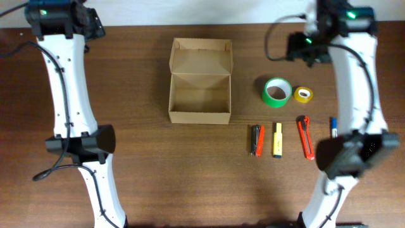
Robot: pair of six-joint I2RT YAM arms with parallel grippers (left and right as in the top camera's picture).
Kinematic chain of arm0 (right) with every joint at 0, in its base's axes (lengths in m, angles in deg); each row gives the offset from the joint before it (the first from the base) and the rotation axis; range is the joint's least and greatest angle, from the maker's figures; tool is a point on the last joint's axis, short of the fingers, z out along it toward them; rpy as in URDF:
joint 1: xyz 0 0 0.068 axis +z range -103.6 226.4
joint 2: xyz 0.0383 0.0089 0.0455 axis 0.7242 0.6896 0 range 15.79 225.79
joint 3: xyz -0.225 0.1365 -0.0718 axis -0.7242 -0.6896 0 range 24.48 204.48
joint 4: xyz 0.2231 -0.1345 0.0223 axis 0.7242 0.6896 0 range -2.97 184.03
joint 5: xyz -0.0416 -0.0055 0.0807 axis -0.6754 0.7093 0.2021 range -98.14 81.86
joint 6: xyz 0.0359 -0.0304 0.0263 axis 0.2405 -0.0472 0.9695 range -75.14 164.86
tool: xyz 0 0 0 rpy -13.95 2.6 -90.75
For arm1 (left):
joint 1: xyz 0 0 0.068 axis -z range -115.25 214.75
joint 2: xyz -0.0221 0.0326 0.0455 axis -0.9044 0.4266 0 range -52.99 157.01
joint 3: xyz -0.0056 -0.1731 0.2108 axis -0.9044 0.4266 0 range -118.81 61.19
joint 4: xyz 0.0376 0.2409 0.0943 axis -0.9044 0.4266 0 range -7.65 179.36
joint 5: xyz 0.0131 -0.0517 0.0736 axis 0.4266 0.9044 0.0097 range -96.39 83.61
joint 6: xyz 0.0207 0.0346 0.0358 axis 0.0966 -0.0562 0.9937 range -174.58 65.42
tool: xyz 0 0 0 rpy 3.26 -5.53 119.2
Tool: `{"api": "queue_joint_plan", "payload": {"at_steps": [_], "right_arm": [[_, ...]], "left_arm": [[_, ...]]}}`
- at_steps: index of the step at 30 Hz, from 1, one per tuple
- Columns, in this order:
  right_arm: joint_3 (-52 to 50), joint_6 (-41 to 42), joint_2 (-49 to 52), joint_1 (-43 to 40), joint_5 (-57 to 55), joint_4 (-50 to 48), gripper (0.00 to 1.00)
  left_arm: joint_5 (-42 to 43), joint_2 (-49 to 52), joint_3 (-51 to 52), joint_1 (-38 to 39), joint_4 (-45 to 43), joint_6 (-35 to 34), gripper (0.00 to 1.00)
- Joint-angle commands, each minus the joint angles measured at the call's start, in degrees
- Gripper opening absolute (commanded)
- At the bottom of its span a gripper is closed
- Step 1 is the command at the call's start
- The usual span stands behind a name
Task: Pack container
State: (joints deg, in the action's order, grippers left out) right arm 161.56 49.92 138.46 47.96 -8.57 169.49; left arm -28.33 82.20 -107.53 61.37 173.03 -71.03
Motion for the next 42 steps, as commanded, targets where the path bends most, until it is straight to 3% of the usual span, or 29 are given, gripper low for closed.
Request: {"api": "queue_joint_plan", "payload": {"at_steps": [1,5,10,13,19,29,42], "right_arm": [[9.3,0.1,7.1,0.1,-3.5,1.6,0.70],[8.7,1.4,13.9,-3.2,-3.0,2.7,0.66],[5.6,1.4,14.8,-6.2,-3.1,2.9,0.66],[-0.3,1.4,14.8,-7.2,-1.6,2.7,0.60],[-8.8,0.0,14.8,-5.2,-0.2,-0.8,0.58],[-9.6,-3.0,15.0,-3.8,1.3,-2.6,0.61],[-14.4,-2.9,17.6,-3.1,1.3,-4.8,0.47]], "left_arm": [[0.1,-1.8,4.9,-2.4,-3.4,2.0,1.00],[0.1,-1.8,12.8,-5.0,-9.1,2.0,1.00],[0.1,-1.8,17.3,-5.2,-9.3,2.0,1.00],[0.1,-1.8,17.6,-5.2,-9.0,2.0,1.00],[0.1,-1.8,17.6,-5.2,-9.0,2.0,1.00],[0.1,-1.8,17.6,-5.2,-9.0,2.0,1.00],[0.1,-1.8,17.6,-5.2,-9.0,2.0,1.00]]}}
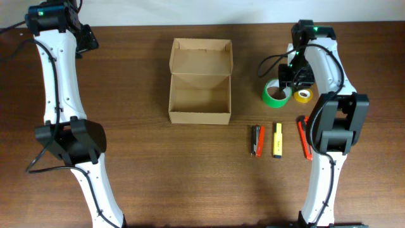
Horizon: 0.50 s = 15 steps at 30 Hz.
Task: Pack container
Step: 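Lower the right gripper into the green tape roll and grasp its rim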
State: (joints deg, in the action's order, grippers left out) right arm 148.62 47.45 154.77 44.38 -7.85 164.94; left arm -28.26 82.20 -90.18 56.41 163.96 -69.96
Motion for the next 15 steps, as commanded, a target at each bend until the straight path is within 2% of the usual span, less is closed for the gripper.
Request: {"api": "queue_joint_plan", "payload": {"at_steps": [1,3,4,5,11,15], "right_arm": [[-2.0,-0.4,1.3,0.5,0.5,-0.7,0.43],[-3.0,-0.4,1.3,0.5,0.5,-1.1,0.31],[-3.7,-0.2,1.3,0.5,0.5,-1.4,0.15],[-4.0,-0.2,1.3,0.5,0.5,-1.4,0.04],[-3.0,-0.3,1.2,0.5,2.3,-1.0,0.04],[3.2,-0.2,1.2,0.5,2.7,2.4,0.04]], "left_arm": [[0.0,-1.8,0.3,-0.2,0.0,0.9,1.00],[0.0,-1.8,0.3,-0.2,0.0,0.9,1.00],[0.0,-1.8,0.3,-0.2,0.0,0.9,0.99],[0.0,-1.8,0.3,-0.2,0.0,0.9,1.00],[0.0,-1.8,0.3,-0.2,0.0,0.9,1.00],[0.0,-1.8,0.3,-0.2,0.0,0.9,1.00]]}}
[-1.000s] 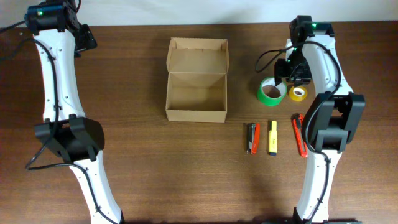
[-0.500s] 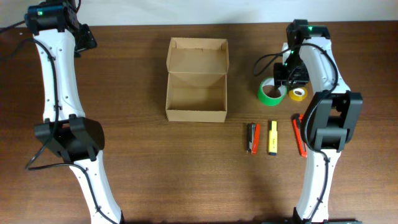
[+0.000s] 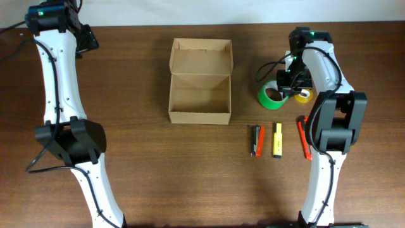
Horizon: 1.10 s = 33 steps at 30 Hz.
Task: Pack container
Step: 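Lower the right gripper into the green tape roll and grasp its rim, then carry the green tape roll into the box and release it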
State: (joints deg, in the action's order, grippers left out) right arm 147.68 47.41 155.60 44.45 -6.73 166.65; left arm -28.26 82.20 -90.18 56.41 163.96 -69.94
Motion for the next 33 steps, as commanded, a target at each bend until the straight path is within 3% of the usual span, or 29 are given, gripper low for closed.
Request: {"api": "queue_joint_plan", "payload": {"at_steps": [1,9,13,17,24,29,33], "right_arm": [[7.3,0.1,0.3,0.5,1.6,2.7,0.04],[37.5,1.3,0.2,0.6,1.7,11.8,0.03],[44.7,0.8,-1.8,3.5,3.1,12.0,0.04],[44.9,-2.4,-6.0,10.8,2.6,10.4,0.04],[44.8,-4.0,-11.3,26.5,-11.7,2.8,0.04],[37.4,-0.1,-12.0,26.3,-2.7,1.1,0.04],[24.3,1.2,-14.5,24.8,2.3,-4.3,0.04]], "left_arm": [[0.0,-1.8,0.3,-0.2,0.0,0.9,1.00],[0.0,-1.8,0.3,-0.2,0.0,0.9,0.99],[0.0,-1.8,0.3,-0.2,0.0,0.9,1.00],[0.0,-1.8,0.3,-0.2,0.0,0.9,1.00],[0.0,-1.8,0.3,-0.2,0.0,0.9,1.00],[0.0,-1.8,0.3,-0.2,0.1,0.9,1.00],[0.0,-1.8,0.3,-0.2,0.0,0.9,1.00]]}}
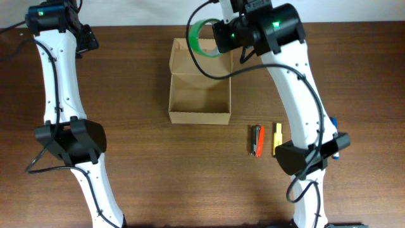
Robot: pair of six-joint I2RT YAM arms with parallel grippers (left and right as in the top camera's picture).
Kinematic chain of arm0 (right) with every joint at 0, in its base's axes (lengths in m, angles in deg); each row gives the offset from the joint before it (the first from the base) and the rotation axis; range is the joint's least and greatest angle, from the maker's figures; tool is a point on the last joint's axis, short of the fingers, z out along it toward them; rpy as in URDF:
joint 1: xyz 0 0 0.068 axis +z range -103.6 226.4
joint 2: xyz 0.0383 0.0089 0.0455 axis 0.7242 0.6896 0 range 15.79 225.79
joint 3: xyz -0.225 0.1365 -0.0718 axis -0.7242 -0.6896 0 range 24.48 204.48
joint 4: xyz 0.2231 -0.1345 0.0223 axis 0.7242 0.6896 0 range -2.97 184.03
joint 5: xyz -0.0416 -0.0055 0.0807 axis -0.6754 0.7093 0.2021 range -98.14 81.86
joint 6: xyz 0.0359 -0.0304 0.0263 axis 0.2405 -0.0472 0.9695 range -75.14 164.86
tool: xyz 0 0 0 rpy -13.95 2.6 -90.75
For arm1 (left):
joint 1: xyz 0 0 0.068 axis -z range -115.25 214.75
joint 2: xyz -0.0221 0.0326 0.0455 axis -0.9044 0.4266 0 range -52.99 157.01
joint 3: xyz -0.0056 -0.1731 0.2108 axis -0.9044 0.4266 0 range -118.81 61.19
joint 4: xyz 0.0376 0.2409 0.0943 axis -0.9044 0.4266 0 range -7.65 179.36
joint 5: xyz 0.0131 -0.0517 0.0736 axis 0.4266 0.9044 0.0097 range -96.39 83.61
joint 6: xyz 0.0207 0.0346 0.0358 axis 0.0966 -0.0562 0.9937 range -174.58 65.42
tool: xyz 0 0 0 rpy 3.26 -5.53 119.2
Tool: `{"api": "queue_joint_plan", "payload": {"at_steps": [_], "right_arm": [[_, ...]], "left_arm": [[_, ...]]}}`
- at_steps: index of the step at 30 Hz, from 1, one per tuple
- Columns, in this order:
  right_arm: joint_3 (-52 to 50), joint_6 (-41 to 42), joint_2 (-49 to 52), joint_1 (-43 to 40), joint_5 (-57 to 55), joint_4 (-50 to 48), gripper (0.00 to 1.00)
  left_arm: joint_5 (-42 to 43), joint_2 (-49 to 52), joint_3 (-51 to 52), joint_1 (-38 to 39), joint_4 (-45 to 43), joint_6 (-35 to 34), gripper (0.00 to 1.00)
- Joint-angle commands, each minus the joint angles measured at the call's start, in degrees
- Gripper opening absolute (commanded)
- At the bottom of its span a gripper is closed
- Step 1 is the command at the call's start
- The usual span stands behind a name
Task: Pack container
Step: 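Carry the green tape roll into the box and release it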
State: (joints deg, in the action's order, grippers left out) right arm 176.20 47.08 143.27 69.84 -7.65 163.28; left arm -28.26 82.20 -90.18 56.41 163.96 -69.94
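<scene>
An open cardboard box (200,116) stands at the table's middle back, its lid flap folded away. My right gripper (214,37) is raised high over the box's back half and is shut on the green tape roll (192,42), which hangs tilted above the lid flap. Right of the box lie a red-and-black stapler (255,140) and a yellow highlighter (277,132), the latter partly covered by my right arm. My left gripper (86,38) rests at the far back left; its fingers are too small to read.
My raised right arm crosses the table's right side and hides whatever lies beneath it there. The left arm's links run down the left edge of the table.
My right gripper was down at the green tape roll on the table's right. Now it holds that roll high over the back of the box. The left arm has not moved.
At first both arms were back and high, with the tape rolls and tools lying right of the box. Then my right gripper stood at the green roll, and a little later was closing in on it. Now the roll is lifted over the box.
</scene>
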Motion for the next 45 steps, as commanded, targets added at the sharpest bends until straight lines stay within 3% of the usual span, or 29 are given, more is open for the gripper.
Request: {"api": "queue_joint_plan", "payload": {"at_steps": [1,12,22,45], "right_arm": [[-8.1,1.5,-2.4,-0.7,3.2,-2.6,0.04],[-22.3,1.0,-1.0,2.9,-1.1,-7.5,0.03],[-31.1,-9.6,-0.3,8.0,-8.1,-8.5,0.03],[-33.1,-9.9,7.1,3.5,-6.9,-11.2,0.04]], "left_arm": [[0.0,-1.8,0.3,-0.2,0.0,0.9,1.00],[0.0,-1.8,0.3,-0.2,0.0,0.9,0.99],[0.0,-1.8,0.3,-0.2,0.0,0.9,1.00],[0.0,-1.8,0.3,-0.2,0.0,0.9,1.00]]}}
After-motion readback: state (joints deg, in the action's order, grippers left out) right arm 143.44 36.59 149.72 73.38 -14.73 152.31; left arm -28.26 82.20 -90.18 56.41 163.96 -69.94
